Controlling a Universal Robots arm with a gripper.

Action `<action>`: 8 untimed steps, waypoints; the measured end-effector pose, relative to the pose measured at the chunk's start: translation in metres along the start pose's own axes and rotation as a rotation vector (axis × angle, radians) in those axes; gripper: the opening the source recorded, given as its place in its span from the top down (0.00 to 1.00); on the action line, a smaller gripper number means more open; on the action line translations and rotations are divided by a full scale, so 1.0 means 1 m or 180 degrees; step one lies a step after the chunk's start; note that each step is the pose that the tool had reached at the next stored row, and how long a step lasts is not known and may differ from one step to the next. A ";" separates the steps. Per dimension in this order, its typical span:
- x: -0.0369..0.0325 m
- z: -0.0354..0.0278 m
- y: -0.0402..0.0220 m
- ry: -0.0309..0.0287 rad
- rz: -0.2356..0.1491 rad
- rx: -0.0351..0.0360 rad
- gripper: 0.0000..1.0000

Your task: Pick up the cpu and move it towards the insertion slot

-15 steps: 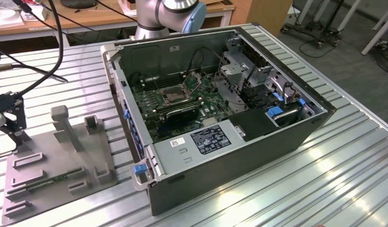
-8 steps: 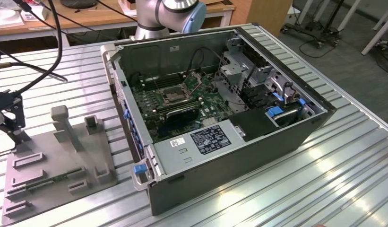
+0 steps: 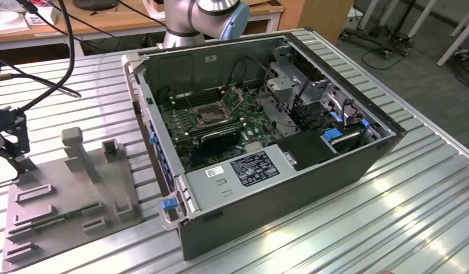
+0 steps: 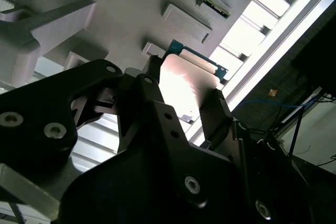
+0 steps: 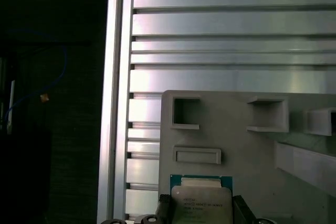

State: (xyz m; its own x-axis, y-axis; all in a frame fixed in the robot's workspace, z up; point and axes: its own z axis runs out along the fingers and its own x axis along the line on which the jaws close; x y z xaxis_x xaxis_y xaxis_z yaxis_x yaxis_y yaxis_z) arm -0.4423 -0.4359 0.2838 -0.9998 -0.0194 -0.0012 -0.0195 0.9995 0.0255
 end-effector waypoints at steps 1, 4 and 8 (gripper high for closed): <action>0.0000 0.0000 0.0000 0.0000 0.0000 0.0000 0.46; 0.0000 -0.0002 0.0000 0.0000 0.0000 0.0000 0.46; 0.0000 -0.0008 0.0000 0.0001 0.0000 0.0001 0.46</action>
State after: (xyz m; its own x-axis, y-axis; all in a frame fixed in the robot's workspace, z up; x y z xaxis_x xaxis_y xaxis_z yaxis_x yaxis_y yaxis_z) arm -0.4423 -0.4359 0.2846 -0.9998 -0.0195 -0.0010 -0.0195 0.9995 0.0253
